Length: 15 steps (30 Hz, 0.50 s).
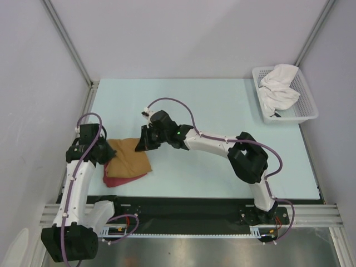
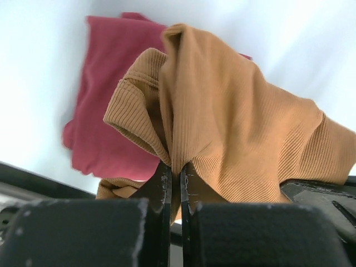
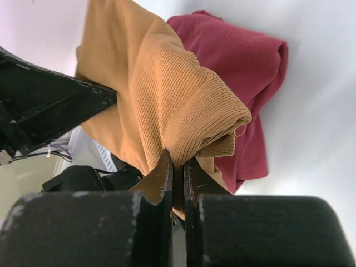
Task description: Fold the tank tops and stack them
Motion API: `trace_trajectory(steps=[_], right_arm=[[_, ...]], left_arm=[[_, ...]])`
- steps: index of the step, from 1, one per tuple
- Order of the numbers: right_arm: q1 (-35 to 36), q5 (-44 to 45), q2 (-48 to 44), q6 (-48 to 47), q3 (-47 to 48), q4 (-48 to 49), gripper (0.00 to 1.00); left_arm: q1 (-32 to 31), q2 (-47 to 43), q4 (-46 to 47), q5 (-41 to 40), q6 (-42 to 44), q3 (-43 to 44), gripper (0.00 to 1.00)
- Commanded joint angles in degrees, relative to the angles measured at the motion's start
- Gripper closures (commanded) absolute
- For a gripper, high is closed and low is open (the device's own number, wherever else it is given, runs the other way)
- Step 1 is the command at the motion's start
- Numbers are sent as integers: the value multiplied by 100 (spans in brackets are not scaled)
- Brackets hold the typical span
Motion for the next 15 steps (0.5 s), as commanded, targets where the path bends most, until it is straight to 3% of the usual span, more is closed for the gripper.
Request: trace_trajectory(steps=[1, 8, 15], right_arm=[[50, -154, 80, 317, 208, 482, 100], [165, -224, 423, 414, 559, 482, 100], [218, -216, 722, 458, 770, 464, 100]], left_arm=[[352, -250, -132, -120, -135, 62, 100], [1792, -118, -19, 1049, 147, -482, 100], [1952, -74, -96, 841, 86, -509, 100]])
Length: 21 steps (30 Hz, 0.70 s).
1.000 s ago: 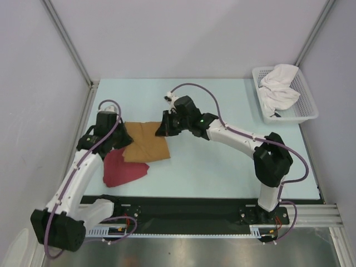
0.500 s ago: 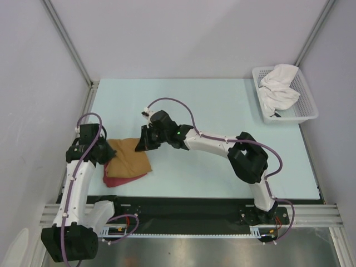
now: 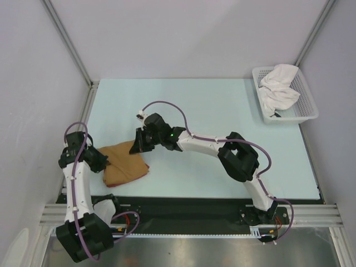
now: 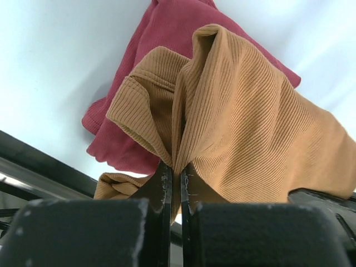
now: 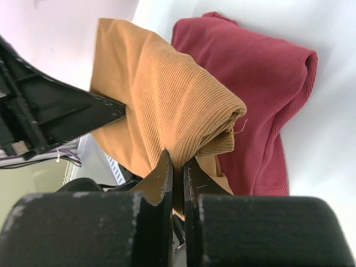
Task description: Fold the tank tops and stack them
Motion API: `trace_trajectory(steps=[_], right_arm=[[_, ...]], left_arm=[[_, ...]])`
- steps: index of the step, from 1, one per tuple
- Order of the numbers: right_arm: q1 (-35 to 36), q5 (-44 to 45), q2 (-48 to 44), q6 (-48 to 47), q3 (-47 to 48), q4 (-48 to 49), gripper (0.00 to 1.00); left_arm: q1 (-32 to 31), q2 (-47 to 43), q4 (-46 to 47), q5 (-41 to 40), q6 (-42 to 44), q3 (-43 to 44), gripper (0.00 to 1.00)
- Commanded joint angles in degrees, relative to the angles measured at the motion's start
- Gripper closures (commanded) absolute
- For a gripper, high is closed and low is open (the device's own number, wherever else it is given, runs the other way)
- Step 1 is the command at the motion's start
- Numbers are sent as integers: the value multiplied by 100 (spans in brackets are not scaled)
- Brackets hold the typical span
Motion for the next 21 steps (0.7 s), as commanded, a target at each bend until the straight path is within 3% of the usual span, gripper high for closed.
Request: trace_trajectory(steps=[1, 10, 21], right_arm=[[56, -82, 93, 102, 339, 152, 100], [214, 463, 66, 164, 357, -165, 100], [100, 524, 304, 94, 621, -235, 100]], left_arm=[[160, -42, 6, -111, 26, 61, 100], [503, 336, 58, 99, 246, 132, 98], [679, 687, 269, 266, 184, 79, 85]])
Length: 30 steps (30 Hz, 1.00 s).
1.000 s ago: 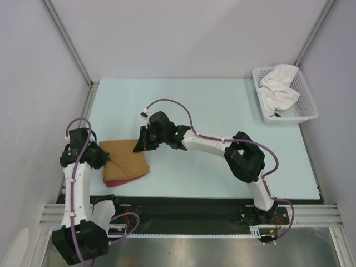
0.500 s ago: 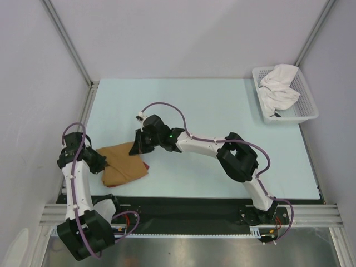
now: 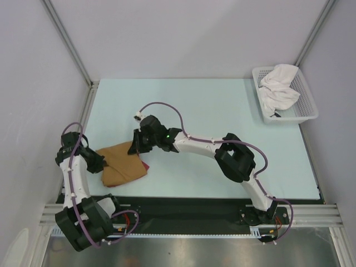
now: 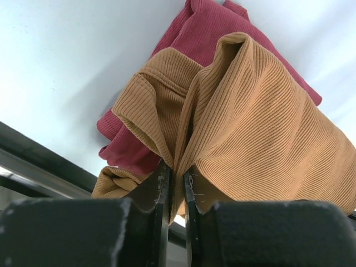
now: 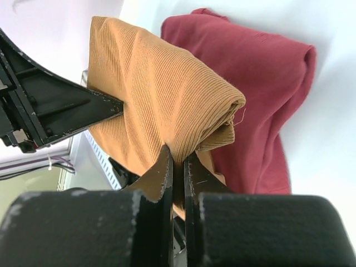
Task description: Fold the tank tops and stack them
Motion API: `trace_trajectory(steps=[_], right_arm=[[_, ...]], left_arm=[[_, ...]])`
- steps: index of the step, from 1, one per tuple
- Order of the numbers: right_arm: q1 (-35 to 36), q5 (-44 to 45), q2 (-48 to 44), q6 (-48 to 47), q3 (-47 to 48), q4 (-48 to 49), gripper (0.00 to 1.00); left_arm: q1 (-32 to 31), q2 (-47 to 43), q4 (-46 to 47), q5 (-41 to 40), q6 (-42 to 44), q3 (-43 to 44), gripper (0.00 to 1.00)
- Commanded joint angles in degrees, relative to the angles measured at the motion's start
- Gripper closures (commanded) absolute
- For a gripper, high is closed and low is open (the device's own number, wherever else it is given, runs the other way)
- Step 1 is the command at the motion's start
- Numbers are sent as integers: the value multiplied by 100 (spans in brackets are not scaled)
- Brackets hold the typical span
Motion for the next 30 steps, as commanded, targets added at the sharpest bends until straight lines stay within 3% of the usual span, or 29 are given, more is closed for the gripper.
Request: trace_trajectory(steps=[1, 7, 14, 17, 19, 21, 22, 24, 27, 30], right_arm=[[-55, 85, 85, -3, 267, 86, 100], [-108, -21, 384, 111, 416, 77, 100], [-170, -12, 577, 191, 443, 209, 95], [-222, -117, 674, 217, 486, 270, 75], [-231, -187, 683, 191, 504, 236, 57], [-240, -153, 648, 129, 478, 227, 46], [-240, -144, 622, 94, 461, 209, 43], [-258, -91, 516, 6, 469, 148, 37], [-310, 32, 288, -178, 460, -62, 34], [-337, 277, -46, -441, 338, -265, 34]], left_arm=[[84, 192, 251, 126, 31, 96, 85], [84, 464, 339, 82, -21, 167, 83], [93, 667, 454, 100, -4, 193, 56], [93, 614, 401, -58, 31, 324, 52], [93, 527, 261, -417, 93, 534, 45], [93, 430, 103, -881, 119, 676, 34], [93, 325, 59, -1041, 119, 807, 21], [93, 219, -21, -1314, 145, 931, 11], [102, 69, -179, -1360, 198, 1177, 9], [84, -246, -170, -669, 505, 1406, 9]])
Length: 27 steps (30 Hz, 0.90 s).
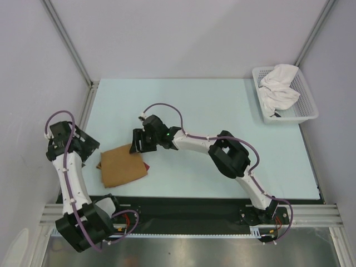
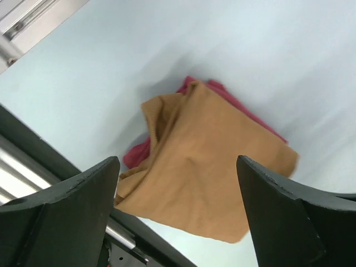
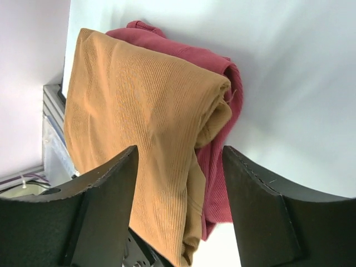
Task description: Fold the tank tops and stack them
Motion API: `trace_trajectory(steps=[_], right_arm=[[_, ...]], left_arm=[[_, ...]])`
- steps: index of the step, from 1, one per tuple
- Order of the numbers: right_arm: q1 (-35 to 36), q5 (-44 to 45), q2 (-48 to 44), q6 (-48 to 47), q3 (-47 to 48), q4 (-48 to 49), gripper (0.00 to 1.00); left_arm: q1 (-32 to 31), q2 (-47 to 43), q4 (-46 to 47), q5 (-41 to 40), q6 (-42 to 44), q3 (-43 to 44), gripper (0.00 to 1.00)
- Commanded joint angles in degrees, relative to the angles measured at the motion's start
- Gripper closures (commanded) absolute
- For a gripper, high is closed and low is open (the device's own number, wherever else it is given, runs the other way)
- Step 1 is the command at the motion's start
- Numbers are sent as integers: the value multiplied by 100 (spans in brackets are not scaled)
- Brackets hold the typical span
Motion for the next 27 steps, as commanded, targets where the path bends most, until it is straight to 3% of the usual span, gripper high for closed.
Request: trace_trajectory(steps=[1, 5, 8, 9, 10, 11, 13, 15, 17, 21, 27], right_arm=[[-50, 339, -750, -409, 67, -191, 34], [-111, 507, -1312, -594, -398, -218, 34], [-296, 428, -1909, -664, -1083, 63, 33], [-357, 419, -2251, -682, -1268, 229, 31], [-497, 462, -2471, -787, -1514, 291, 27], [-559, 524, -2683, -840, -1968, 370, 13], [-717, 848, -3365, -1024, -2489, 485, 0], [-1051, 1008, -3842, -1139, -3263, 564, 0], [-1489, 981, -4554, -1253, -3807, 617, 0], [-2202, 1104, -5820, -1604, -5439, 994, 0], [-2608, 2500, -8079, -2123, -6876, 899, 0]], left_arm=[[45, -424, -79, 593, 446, 376, 8], [-34, -671, 62, 1736, 728, 359, 2], [-428, -724, 333, 2473, 581, 193, 0], [-847, -793, 457, 2502, 466, 131, 0], [-1139, -829, 641, 2468, 317, 9, 0], [-1490, -864, 1078, 2119, -32, -79, 0], [-2527, -838, 1441, 1705, -368, -177, 0], [-3456, -655, 1941, 1212, -834, -229, 0], [-3943, -531, 2528, 975, -1133, -256, 0], [-5198, -110, 3392, 246, -1187, -309, 0], [-6204, 217, 4964, -213, -757, -1114, 0]])
